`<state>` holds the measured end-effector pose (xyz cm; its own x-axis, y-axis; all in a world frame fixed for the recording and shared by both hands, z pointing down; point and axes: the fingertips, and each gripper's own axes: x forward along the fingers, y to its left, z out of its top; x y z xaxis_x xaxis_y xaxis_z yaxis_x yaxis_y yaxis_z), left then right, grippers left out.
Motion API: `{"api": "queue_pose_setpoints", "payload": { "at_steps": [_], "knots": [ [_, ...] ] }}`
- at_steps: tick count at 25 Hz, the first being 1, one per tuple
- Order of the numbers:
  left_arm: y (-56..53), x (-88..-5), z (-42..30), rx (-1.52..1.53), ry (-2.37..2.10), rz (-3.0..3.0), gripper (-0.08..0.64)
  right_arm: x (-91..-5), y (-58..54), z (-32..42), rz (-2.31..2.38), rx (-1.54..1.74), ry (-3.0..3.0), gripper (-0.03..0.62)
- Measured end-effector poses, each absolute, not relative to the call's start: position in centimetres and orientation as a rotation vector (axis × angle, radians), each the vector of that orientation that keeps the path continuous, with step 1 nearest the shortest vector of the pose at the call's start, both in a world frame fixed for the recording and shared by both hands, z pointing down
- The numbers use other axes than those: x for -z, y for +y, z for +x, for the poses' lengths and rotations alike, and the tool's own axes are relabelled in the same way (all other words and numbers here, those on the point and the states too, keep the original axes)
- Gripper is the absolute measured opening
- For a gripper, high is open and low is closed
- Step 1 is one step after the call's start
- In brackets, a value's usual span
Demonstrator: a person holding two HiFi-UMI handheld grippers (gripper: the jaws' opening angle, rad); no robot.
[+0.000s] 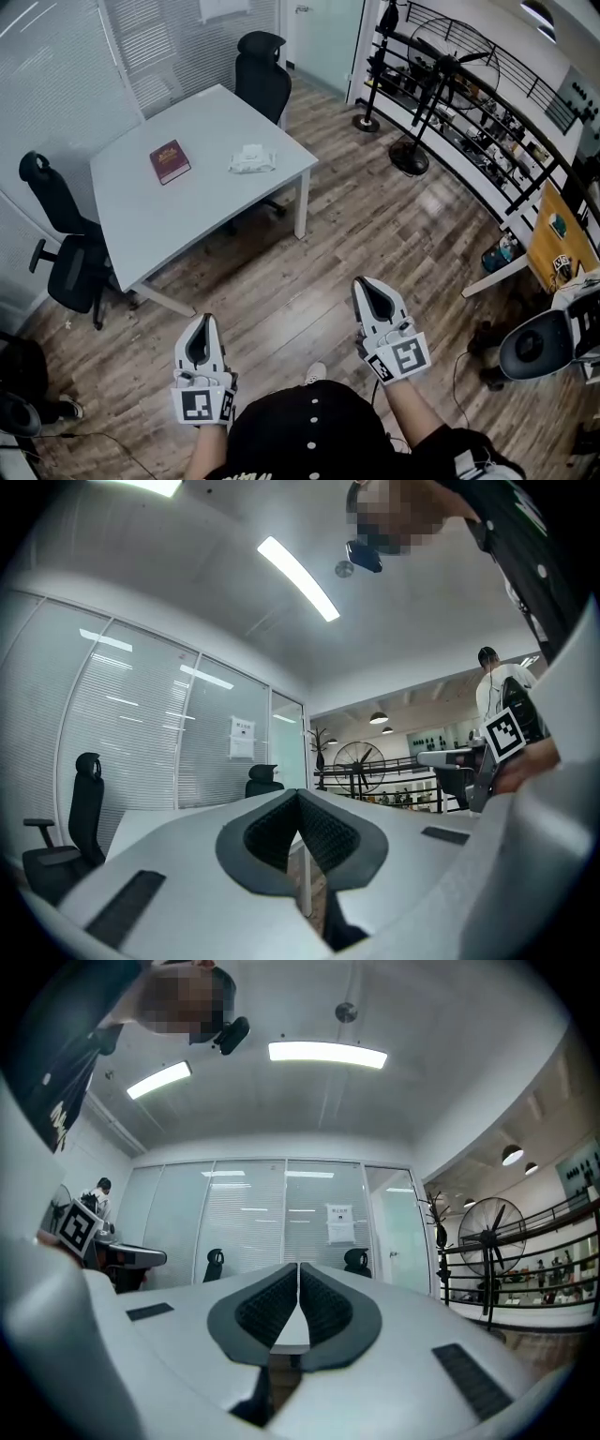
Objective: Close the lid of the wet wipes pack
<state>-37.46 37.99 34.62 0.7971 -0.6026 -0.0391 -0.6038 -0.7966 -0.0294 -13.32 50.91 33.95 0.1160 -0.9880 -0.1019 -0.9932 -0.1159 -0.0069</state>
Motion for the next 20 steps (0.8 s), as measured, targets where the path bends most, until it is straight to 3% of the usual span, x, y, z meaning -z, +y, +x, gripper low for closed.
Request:
{"api": "queue_pose_setpoints", "payload": {
  "at_steps": [8,10,20],
  "knots": [
    [38.2,-34.6,-36.9,-0.030,0.985,-2.940,0.008,-34.0,51.4,-13.0,-2.256,-0.101,2.017,0.051],
    [38.3,-34.6,-36.6,-0.028,0.982,-2.940,0.007,-33.8,51.3,-12.8,-2.253,-0.114,2.010,0.307],
    [38.7,-34.8,-33.1,-0.023,1.001,-2.929,0.008,-34.2,51.4,-9.6,-2.266,-0.115,2.040,0.308]
  ]
}}
